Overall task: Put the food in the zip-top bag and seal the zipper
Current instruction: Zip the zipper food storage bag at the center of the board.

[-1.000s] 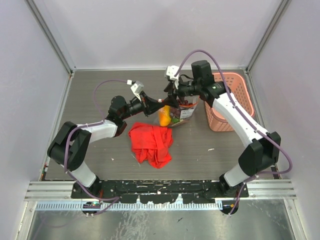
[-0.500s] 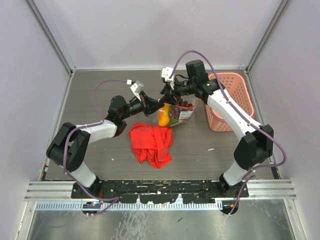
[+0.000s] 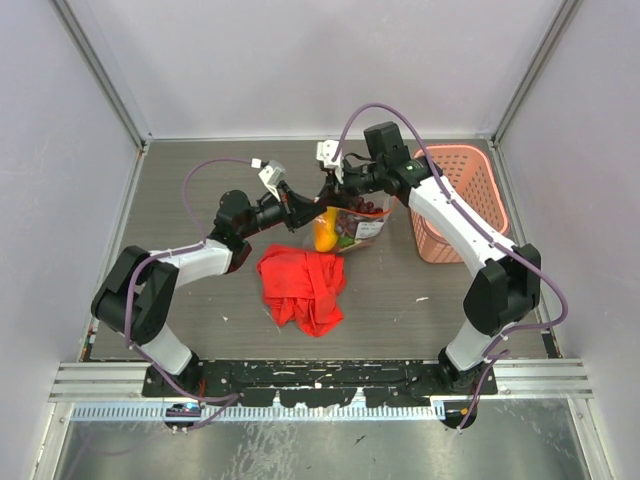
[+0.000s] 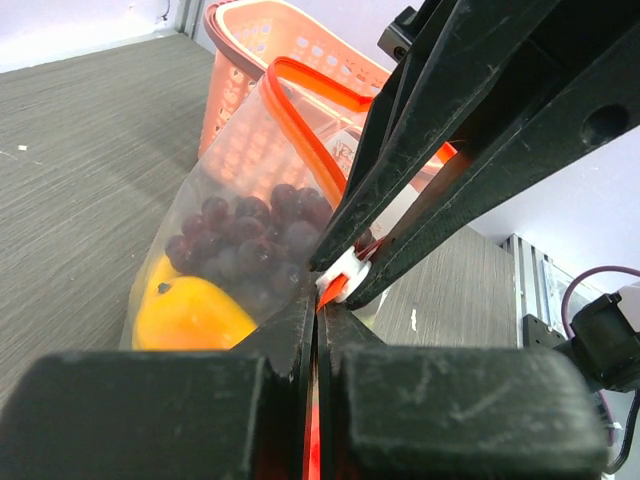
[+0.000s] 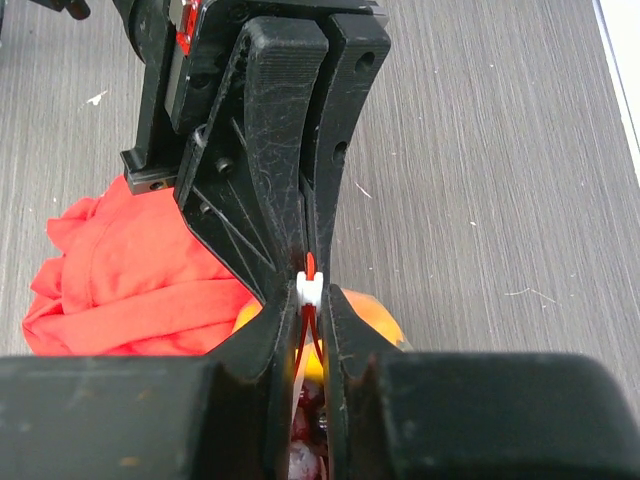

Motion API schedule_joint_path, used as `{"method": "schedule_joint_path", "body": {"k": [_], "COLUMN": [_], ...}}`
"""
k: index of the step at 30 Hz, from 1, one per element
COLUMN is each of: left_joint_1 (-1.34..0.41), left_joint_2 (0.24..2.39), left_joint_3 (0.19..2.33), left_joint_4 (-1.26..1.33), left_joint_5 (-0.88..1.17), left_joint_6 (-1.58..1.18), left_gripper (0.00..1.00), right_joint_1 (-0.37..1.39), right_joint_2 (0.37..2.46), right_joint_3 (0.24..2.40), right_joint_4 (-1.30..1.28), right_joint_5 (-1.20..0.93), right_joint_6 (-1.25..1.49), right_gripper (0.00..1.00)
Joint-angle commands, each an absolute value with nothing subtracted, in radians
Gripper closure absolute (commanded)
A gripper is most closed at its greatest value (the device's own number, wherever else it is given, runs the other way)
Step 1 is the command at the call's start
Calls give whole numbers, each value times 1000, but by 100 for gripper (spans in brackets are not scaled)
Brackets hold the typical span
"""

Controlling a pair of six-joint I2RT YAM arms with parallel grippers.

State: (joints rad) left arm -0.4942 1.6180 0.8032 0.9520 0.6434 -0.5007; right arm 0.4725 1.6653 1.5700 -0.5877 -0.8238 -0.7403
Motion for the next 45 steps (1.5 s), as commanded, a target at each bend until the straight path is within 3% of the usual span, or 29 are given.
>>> {"method": "schedule_joint_path", "body": {"k": [1, 5, 26, 28, 33, 39, 45], "left_joint_1": [-486, -477, -457, -457, -458, -457, -459], "left_joint_2": [1560, 1557, 1566, 1571, 1601, 1668, 1734], "left_joint_3": [822, 820, 820, 831, 888, 945, 1002], "left_joint_4": [1011, 1007, 975, 982, 977, 978, 980], "left_joint_5": [635, 636, 673, 692, 773, 839, 927], "left_joint_6": [-477, -481, -433, -429, -423, -425, -448], "left_gripper": [100, 100, 99, 84, 62, 56, 61], "right_joint_1": [476, 466, 397, 398, 399, 406, 410], "right_joint_2": [1645, 1622, 1552, 1553, 1560, 1568, 1574], "right_joint_3": [1613, 1595, 1585, 1590, 1597, 1603, 1614], "right_joint_4": [-601, -617, -638, -637, -637, -635, -635], "right_joint_5": [-793, -744, -748, -771, -792, -823, -838], "right_joint_6": [-776, -792, -773, -769, -767, -767, -769], "right_gripper": [89, 95, 99, 99, 99, 99, 99]}}
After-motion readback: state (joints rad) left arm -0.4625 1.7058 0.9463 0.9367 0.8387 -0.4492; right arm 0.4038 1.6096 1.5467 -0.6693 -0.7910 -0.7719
